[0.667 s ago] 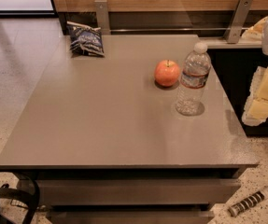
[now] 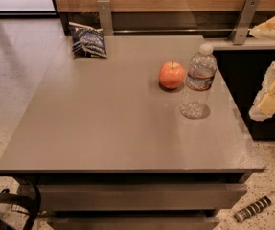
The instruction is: Move water bottle near blue chip bag
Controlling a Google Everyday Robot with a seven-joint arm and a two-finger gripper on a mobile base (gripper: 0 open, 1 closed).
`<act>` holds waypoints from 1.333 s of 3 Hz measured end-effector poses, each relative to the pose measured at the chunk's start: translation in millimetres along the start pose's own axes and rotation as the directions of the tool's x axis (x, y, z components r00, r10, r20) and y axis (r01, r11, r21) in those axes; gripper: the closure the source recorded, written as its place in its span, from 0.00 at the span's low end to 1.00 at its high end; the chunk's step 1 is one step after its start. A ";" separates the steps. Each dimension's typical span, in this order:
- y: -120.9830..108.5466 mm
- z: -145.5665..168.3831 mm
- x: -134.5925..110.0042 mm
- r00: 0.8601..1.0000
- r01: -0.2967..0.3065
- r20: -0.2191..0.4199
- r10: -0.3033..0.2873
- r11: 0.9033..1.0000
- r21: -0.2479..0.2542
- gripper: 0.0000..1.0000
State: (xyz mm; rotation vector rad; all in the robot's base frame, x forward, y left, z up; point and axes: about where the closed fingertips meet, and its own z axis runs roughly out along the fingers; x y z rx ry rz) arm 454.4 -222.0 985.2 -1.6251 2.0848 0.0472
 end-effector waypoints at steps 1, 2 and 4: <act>-22.8 13.6 15.2 0.983 -0.035 0.180 0.033 0.999 0.006 0.00; -37.7 35.9 18.1 0.914 -0.065 0.400 0.062 0.998 -0.006 0.00; -48.5 50.3 -9.7 0.573 -0.091 0.813 0.102 0.994 -0.061 0.00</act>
Offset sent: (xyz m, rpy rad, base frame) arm 0.0628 -0.0011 -0.0104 0.8543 -0.1959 0.1218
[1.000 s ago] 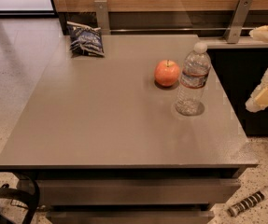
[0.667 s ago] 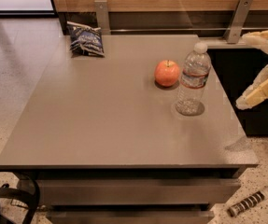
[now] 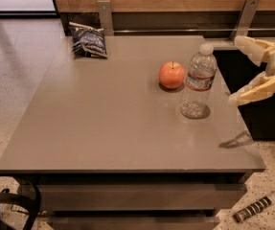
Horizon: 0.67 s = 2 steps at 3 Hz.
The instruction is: Move water bottle near blue chip bag
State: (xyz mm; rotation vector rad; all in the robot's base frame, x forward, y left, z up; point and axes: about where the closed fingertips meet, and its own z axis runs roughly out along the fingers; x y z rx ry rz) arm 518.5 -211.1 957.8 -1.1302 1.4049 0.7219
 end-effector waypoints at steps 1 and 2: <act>6.2 6.2 -5.9 0.992 -0.014 0.126 0.016 1.000 -0.016 0.00; 10.0 20.4 -0.7 0.987 -0.060 0.146 0.065 0.998 -0.032 0.00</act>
Offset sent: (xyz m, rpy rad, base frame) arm 0.0027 0.0295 -0.0187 0.1527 0.0873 0.0235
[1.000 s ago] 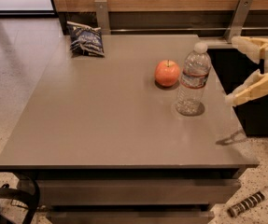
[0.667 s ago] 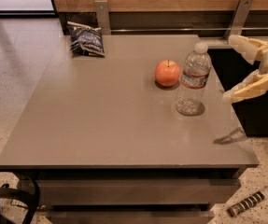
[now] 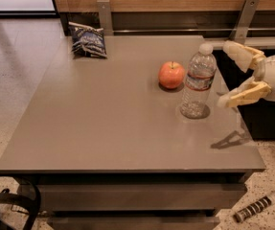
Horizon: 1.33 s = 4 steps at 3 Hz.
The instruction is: Move water bottle near blue chip bag
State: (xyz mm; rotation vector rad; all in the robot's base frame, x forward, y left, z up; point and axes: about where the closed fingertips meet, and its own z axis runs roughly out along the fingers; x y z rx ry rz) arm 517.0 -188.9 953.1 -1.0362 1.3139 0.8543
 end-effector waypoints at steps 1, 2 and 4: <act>-0.6 8.1 11.0 0.998 -0.047 -0.036 0.047 0.999 0.003 0.00; -2.7 18.2 22.4 0.996 -0.080 -0.041 0.080 0.997 -0.006 0.00; -2.8 40.7 26.8 0.996 -0.071 -0.060 0.070 0.997 -0.022 0.23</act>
Offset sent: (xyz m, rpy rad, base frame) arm 0.0189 0.0185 -0.0389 -0.0003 0.1335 0.0003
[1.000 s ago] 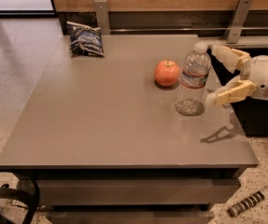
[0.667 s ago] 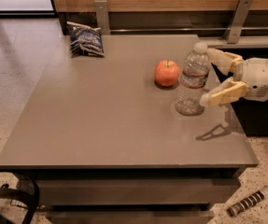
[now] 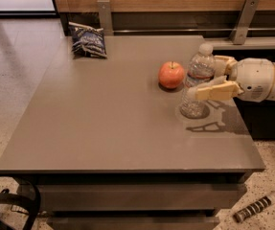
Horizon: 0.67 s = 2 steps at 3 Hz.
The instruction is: Move water bottle near blue chip bag
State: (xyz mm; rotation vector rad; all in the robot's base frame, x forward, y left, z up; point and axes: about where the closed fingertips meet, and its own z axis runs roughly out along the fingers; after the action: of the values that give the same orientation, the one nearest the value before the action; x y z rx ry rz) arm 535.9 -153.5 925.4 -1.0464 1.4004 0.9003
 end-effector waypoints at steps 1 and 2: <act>0.8 2.4 -0.8 1.000 0.001 0.001 -0.001 1.000 -0.005 0.47; 1.8 5.1 -1.8 1.000 0.002 0.002 -0.002 1.000 -0.010 0.78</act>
Offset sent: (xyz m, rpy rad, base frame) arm 0.0000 0.0026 0.0006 0.0006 -0.0006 0.0049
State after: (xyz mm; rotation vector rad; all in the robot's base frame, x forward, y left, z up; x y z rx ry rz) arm 535.8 -147.9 926.6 -1.0541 1.3943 0.9079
